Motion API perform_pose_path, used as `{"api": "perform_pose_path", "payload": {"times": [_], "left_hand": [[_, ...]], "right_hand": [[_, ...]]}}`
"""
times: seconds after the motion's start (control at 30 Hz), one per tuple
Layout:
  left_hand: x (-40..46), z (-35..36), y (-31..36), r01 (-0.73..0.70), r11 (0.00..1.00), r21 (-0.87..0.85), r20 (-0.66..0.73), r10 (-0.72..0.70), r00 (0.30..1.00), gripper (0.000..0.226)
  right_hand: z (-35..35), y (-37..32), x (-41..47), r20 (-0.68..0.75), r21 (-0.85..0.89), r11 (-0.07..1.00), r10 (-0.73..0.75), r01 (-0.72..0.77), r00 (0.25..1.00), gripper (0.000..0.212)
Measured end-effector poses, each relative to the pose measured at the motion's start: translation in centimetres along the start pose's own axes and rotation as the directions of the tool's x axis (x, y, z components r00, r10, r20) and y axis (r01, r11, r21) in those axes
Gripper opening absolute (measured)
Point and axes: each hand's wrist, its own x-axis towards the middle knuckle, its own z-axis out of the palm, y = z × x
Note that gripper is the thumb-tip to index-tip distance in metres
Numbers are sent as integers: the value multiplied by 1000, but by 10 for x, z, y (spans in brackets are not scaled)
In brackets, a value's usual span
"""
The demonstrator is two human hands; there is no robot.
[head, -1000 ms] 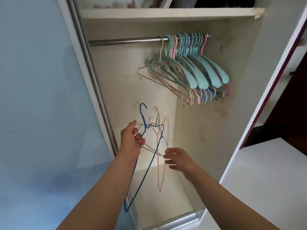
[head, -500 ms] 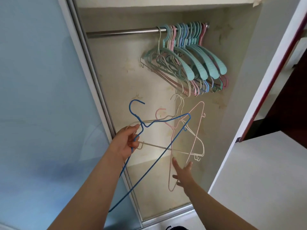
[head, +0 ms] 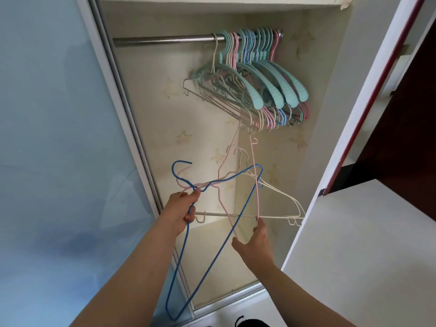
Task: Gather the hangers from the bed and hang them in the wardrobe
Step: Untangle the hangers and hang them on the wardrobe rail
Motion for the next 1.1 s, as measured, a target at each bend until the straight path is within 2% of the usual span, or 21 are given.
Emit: {"api": "perform_pose_path", "payload": {"times": [0.1, 0.2, 0.4, 0.6, 0.73, 0.87, 0.97, 1.1], "left_hand": [[2, 1, -4, 15, 996, 87, -7, -14, 1000, 37], [1, -3, -9, 62, 997, 35, 47, -64, 997, 35], [0, -8, -16, 69, 998, 14, -26, -69, 997, 39], [-8, 10, -6, 231, 927, -295, 188, -181, 965, 46], [-13, 26, -16, 262, 918, -297, 243, -193, 951, 21], [-11, 31, -27, 209, 962, -175, 120, -190, 974, 8], [-11, 32, -36, 174, 981, -81, -17, -176, 984, 25], [-16, 33, -44, 163, 976, -145, -12, -167, 986, 41]], "right_hand": [[-9, 2, -1, -46, -82, 996, -40, 36, 998, 100], [-22, 8, 1, -93, -121, 993, -24, 12, 995, 101], [-41, 12, 5, -149, -215, 977, -30, -2, 988, 99], [-40, 8, -7, -104, -251, 968, -52, 25, 993, 99], [-27, 3, -25, -43, -360, 925, -144, 119, 989, 97], [-25, 3, -40, -65, -396, 910, -158, 120, 985, 97], [-25, 4, -48, -54, -387, 915, -146, 114, 988, 93], [-20, 6, -61, -64, -370, 919, -170, 135, 983, 90]]}}
